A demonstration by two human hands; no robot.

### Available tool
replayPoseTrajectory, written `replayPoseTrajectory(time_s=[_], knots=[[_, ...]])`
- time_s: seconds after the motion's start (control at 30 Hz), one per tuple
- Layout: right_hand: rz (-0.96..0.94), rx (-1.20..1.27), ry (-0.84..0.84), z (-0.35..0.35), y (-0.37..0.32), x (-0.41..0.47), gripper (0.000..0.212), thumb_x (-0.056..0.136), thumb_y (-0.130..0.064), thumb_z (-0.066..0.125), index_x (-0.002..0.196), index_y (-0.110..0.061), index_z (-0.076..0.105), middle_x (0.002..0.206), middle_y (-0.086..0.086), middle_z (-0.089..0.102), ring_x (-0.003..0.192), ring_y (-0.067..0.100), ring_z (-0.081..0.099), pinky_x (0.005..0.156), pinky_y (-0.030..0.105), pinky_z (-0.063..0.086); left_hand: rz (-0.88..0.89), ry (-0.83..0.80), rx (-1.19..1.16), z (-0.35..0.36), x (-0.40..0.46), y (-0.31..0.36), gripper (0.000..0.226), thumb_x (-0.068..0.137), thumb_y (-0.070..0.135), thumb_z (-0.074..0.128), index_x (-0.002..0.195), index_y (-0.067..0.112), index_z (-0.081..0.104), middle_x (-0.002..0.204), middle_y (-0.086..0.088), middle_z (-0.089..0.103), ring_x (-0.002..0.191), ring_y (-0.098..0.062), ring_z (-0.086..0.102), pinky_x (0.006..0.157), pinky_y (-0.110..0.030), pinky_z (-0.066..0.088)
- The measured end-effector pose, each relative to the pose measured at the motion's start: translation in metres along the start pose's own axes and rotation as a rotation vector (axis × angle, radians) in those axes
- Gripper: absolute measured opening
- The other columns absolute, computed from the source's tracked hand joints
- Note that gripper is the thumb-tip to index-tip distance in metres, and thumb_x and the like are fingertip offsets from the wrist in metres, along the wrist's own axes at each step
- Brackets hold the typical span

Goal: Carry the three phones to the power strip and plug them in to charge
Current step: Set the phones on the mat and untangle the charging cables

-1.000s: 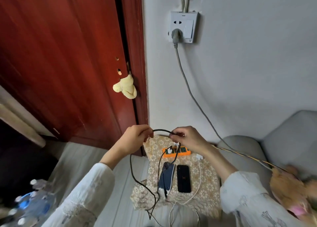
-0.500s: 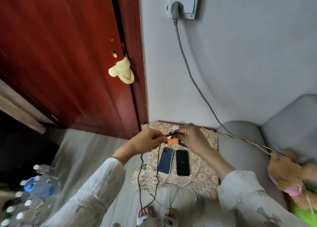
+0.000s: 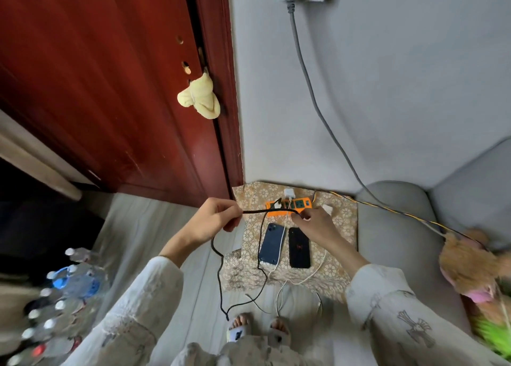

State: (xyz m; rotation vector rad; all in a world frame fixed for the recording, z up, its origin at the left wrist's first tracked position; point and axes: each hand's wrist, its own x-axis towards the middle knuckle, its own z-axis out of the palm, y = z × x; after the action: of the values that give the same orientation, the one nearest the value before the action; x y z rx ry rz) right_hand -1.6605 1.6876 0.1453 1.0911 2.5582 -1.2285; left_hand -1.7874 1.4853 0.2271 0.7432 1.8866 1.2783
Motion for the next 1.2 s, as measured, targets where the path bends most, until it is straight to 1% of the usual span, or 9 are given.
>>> replayPoseTrajectory(time_s=[0.13, 0.27, 0.4, 0.5, 0.6, 0.77, 0.87, 1.03, 1.2], knots=[[0.173, 0.277, -0.053, 0.007, 0.006, 0.003, 0.031, 0.081, -0.043, 0.063, 0.080, -0.012, 0.062, 0.083, 0.015, 0.065, 0.076, 0.026, 0.066, 0.064, 0.026, 0.048, -0.060, -0.010, 0.040, 0.004, -0.004, -0.009, 0.038, 0.087, 0.002, 0.045, 0.049, 0.008, 0.047, 0.044, 0.005, 0.044, 0.043, -0.005, 0.037, 0.048, -0.015, 0.032], [0.449, 1.242, -0.167, 0.010, 0.006, 0.003, 0.010, 0.083, 0.003, 0.059, 0.092, 0.004, 0.062, 0.097, 0.021, 0.062, 0.089, 0.024, 0.062, 0.087, 0.032, 0.054, -0.169, -0.118, 0.050, 0.015, -0.004, -0.023, 0.039, 0.087, 0.004, 0.045, 0.049, 0.011, 0.050, 0.052, -0.005, 0.047, 0.048, -0.012, 0.041, 0.053, -0.022, 0.032], [0.536, 1.784, -0.056, 0.012, 0.012, 0.007, 0.012, 0.086, 0.009, 0.041, 0.087, 0.004, 0.052, 0.105, 0.020, 0.053, 0.092, 0.029, 0.060, 0.079, 0.030, 0.056, -0.270, -0.224, 0.029, 0.024, -0.007, -0.049, 0.043, 0.086, 0.010, 0.046, 0.044, 0.018, 0.049, 0.048, 0.001, 0.046, 0.048, -0.011, 0.039, 0.053, -0.023, 0.032], [0.662, 1.848, 0.049, 0.018, 0.026, 0.018, 0.013, 0.090, -0.002, 0.046, 0.100, 0.006, 0.048, 0.121, 0.022, 0.043, 0.103, 0.027, 0.056, 0.066, 0.028, 0.059, -0.345, -0.252, 0.058, 0.025, -0.011, -0.073, 0.047, 0.085, 0.009, 0.044, 0.040, 0.021, 0.048, 0.045, 0.005, 0.046, 0.047, -0.010, 0.039, 0.055, -0.023, 0.033], [0.723, 1.841, 0.017, 0.026, 0.041, 0.034, 0.027, 0.091, -0.013, 0.052, 0.112, 0.001, 0.044, 0.104, 0.017, 0.049, 0.078, 0.017, 0.053, 0.054, 0.021, 0.051, -0.440, -0.319, 0.081, 0.032, -0.012, -0.096, 0.036, 0.081, 0.015, 0.046, 0.046, 0.017, 0.057, 0.050, 0.000, 0.053, 0.052, -0.012, 0.044, 0.056, -0.023, 0.035], [0.667, 1.577, -0.098, 0.049, 0.057, 0.050, 0.016, 0.094, -0.016, 0.046, 0.091, -0.007, 0.059, 0.071, 0.002, 0.068, 0.055, 0.006, 0.052, 0.053, 0.016, 0.036, -0.549, -0.409, -0.037, 0.060, -0.001, -0.126, 0.025, 0.091, 0.008, 0.046, 0.085, -0.004, 0.067, 0.056, -0.002, 0.061, 0.050, -0.004, 0.054, 0.053, -0.013, 0.042], [0.681, 1.388, -0.196, 0.071, 0.059, 0.040, 0.011, 0.091, -0.005, 0.047, 0.092, -0.005, 0.058, 0.081, 0.006, 0.065, 0.070, 0.014, 0.056, 0.066, 0.023, 0.042, -0.577, -0.413, -0.070, 0.081, 0.005, -0.138, 0.030, 0.094, 0.023, 0.046, 0.098, -0.001, 0.063, 0.074, -0.012, 0.063, 0.062, -0.016, 0.058, 0.064, -0.024, 0.045], [0.720, 1.372, -0.281, 0.102, 0.063, 0.021, 0.013, 0.090, -0.006, 0.049, 0.083, -0.006, 0.059, 0.063, 0.003, 0.067, 0.071, 0.017, 0.059, 0.067, 0.026, 0.046, -0.502, -0.225, -0.032, 0.111, 0.012, -0.159, 0.026, 0.095, 0.018, 0.044, 0.079, 0.009, 0.064, 0.061, -0.004, 0.060, 0.054, -0.013, 0.056, 0.062, -0.025, 0.047], [0.723, 1.551, -0.207, 0.099, 0.076, 0.029, 0.022, 0.093, -0.022, 0.048, 0.083, -0.007, 0.059, 0.061, -0.001, 0.054, 0.057, 0.012, 0.051, 0.063, 0.025, 0.043, -0.514, -0.325, 0.024, 0.109, 0.007, -0.172, 0.029, 0.093, 0.016, 0.045, 0.071, 0.010, 0.062, 0.062, -0.003, 0.062, 0.050, -0.003, 0.059, 0.057, -0.012, 0.046]])
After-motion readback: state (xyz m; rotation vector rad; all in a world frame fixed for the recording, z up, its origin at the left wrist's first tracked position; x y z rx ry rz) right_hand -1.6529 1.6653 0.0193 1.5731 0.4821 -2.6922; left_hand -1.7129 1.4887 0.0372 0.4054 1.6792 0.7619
